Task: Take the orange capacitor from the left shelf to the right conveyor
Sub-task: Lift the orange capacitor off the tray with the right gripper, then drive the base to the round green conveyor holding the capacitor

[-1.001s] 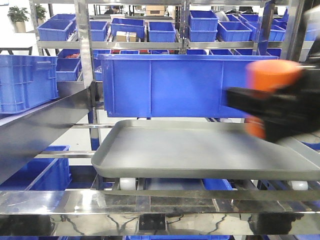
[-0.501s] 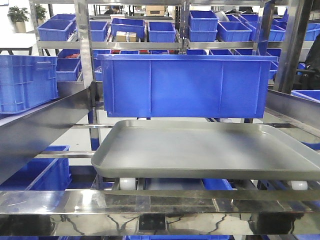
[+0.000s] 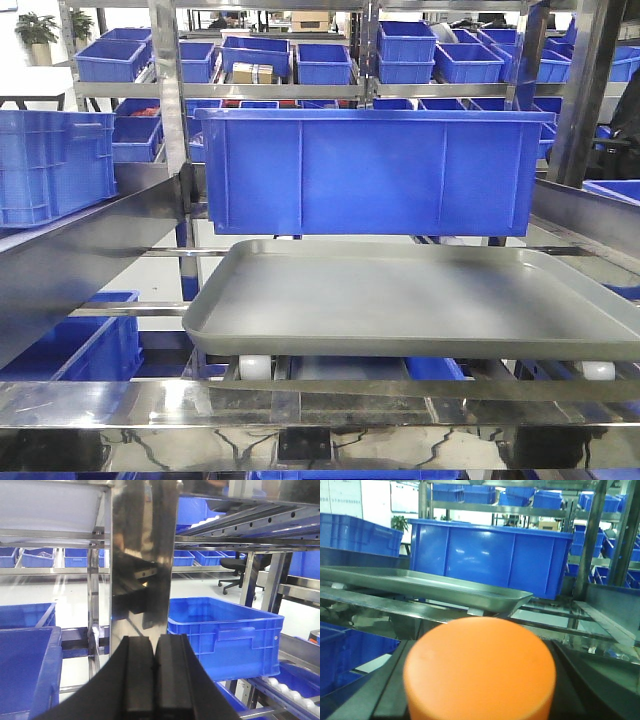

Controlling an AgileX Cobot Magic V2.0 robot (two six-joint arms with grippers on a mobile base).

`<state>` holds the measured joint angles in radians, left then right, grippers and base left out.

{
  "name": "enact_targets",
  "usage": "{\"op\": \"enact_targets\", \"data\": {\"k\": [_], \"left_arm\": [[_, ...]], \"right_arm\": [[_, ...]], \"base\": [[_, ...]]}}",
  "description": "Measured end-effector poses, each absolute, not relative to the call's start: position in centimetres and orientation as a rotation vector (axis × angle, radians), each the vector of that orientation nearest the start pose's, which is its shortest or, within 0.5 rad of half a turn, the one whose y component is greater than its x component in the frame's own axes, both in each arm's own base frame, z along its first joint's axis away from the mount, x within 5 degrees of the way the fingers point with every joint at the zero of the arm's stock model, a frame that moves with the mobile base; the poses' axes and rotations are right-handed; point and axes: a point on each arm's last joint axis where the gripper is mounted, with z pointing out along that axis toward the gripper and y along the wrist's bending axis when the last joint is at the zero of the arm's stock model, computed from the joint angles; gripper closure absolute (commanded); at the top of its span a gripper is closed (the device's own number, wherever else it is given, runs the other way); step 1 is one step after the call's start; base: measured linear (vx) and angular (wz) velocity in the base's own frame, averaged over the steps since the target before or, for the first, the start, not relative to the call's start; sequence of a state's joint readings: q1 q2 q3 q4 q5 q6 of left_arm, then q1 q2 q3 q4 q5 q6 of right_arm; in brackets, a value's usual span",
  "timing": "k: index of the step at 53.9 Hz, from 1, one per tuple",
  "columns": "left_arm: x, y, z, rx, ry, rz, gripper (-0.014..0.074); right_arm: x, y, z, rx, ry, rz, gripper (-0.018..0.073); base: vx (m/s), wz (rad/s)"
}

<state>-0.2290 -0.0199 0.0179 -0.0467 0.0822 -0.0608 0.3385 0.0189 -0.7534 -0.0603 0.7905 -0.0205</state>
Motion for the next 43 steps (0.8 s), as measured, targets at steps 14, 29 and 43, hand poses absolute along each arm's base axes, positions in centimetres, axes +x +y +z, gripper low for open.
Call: {"op": "enact_targets", "data": {"k": [14, 29, 43], "left_arm": [[5.41, -1.30, 20.08, 0.098, 1.567, -0.268, 0.0603], [5.41, -1.30, 20.08, 0.098, 1.567, -0.268, 0.0603], [5.41, -1.30, 20.08, 0.098, 1.567, -0.268, 0.0603]], "right_arm": [[-3.32, -1.58, 36.83, -0.273, 1.515, 0.186, 0.0567], [-3.32, -1.60, 36.83, -0.271, 1.515, 0.186, 0.0567], [-3.32, -1.60, 36.83, -0.271, 1.515, 0.185, 0.0567]], "base": [[0.00, 0.00], [0.00, 0.00], [-0.01, 0.03]]}}
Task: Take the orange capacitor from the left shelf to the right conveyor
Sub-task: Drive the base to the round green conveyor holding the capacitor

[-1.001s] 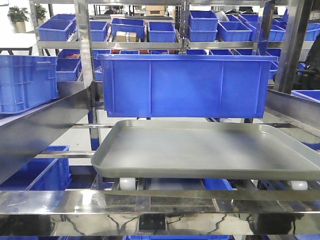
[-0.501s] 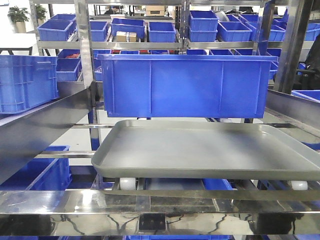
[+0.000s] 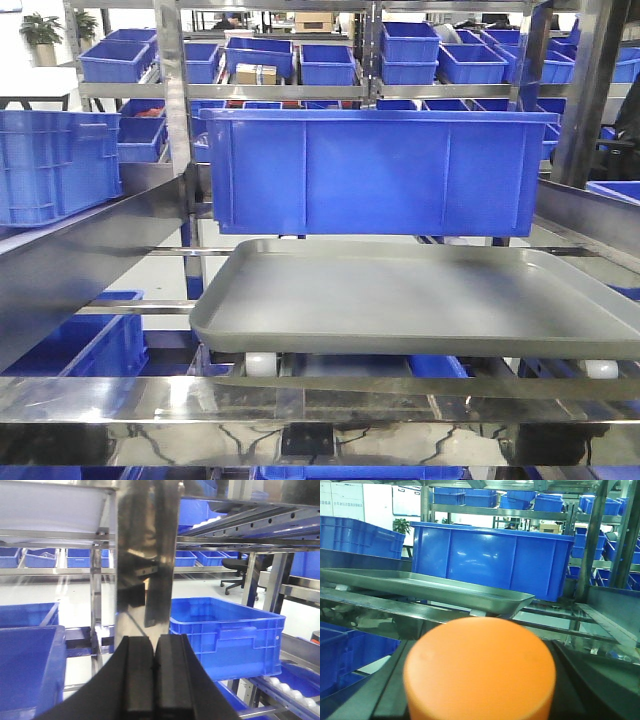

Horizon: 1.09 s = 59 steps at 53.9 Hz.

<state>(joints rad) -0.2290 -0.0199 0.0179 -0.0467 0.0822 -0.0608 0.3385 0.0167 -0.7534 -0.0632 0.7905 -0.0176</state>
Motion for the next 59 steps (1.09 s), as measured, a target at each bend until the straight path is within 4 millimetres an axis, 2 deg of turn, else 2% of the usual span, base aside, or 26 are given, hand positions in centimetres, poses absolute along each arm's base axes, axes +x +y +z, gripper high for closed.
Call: {"op": "enact_targets", "data": {"k": [30, 59], "left_arm": [[5.41, -1.30, 20.08, 0.098, 1.567, -0.268, 0.0603], [5.41, -1.30, 20.08, 0.098, 1.567, -0.268, 0.0603]], "right_arm": [[-3.32, -1.60, 36.84, -0.271, 1.514, 0.185, 0.0567], [-3.32, -1.61, 36.84, -0.271, 1.514, 0.184, 0.0567]], "base": [[-0.11, 0.16], [-0.22, 0.50]]}}
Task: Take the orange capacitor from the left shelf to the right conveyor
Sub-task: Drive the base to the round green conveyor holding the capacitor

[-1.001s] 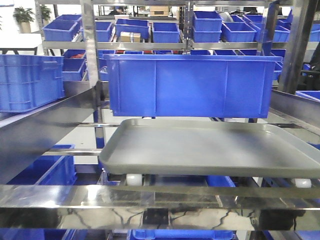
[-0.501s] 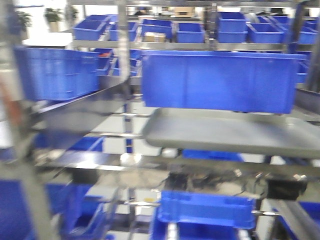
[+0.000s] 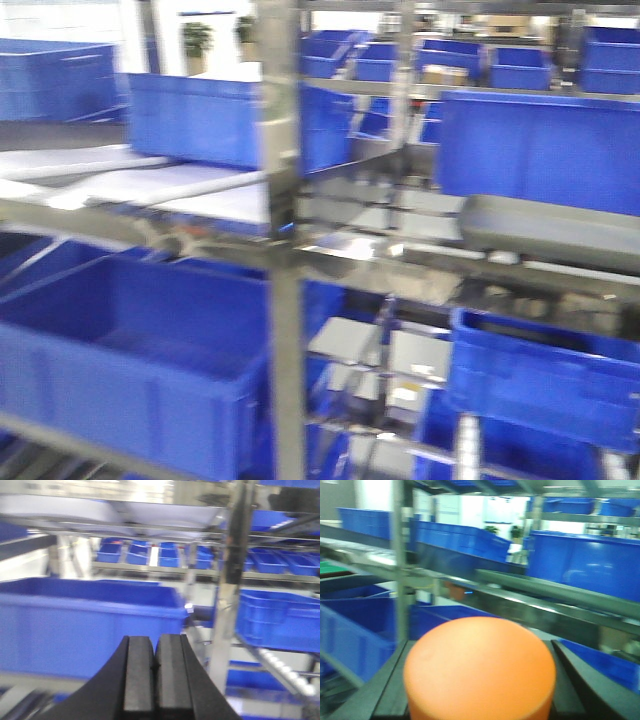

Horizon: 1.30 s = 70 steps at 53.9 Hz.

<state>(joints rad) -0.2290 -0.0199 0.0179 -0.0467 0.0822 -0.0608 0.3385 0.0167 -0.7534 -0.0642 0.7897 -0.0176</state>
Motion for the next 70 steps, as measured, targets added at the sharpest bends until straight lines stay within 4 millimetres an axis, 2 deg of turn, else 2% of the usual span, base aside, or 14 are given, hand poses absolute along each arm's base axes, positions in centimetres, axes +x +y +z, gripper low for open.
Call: {"op": "enact_targets", "data": {"k": [43, 70], "left_arm": [[5.41, -1.30, 20.07, 0.099, 1.568, -0.268, 0.0603], [5.41, -1.30, 20.09, 0.098, 1.566, -0.268, 0.0603]], "right_arm": [[-3.32, -1.61, 36.84, -0.271, 1.514, 0.184, 0.0567], [-3.47, -1.68, 36.79, -0.272, 1.503, 0.187, 0.0567]], "base": [[-0.22, 0.64], [-0.06, 0.40]]}}
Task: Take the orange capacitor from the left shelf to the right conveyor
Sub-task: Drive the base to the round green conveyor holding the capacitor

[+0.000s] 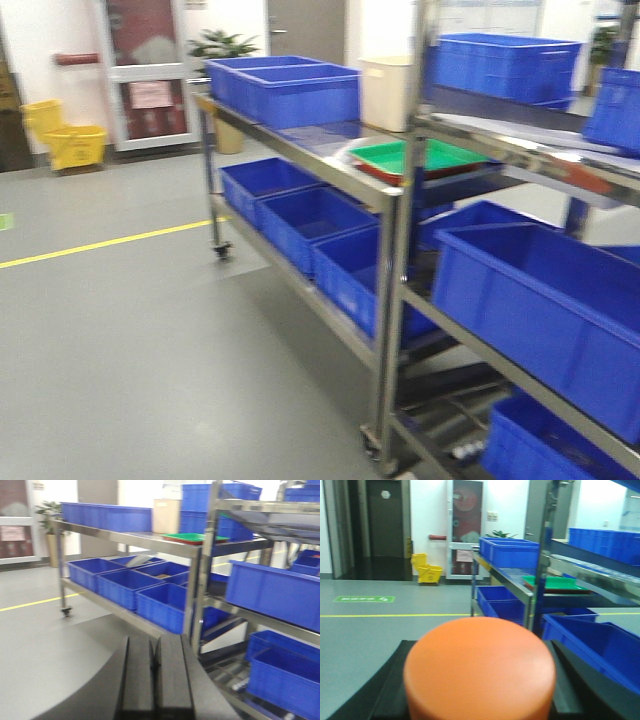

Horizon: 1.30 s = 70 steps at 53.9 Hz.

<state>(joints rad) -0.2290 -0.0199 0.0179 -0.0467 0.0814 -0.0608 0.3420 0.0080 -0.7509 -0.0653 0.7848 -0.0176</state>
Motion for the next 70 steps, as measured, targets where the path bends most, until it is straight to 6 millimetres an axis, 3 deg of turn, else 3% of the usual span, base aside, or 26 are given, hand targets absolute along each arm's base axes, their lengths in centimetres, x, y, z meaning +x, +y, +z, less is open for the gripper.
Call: {"op": "enact_targets", "data": {"k": [70], "left_arm": [[5.41, -1.30, 20.08, 0.098, 1.567, -0.268, 0.0603]], "right_arm": [[-3.54, -1.71, 36.79, -0.270, 1.499, 0.186, 0.0567]], "base": [[0.17, 0.50]]}}
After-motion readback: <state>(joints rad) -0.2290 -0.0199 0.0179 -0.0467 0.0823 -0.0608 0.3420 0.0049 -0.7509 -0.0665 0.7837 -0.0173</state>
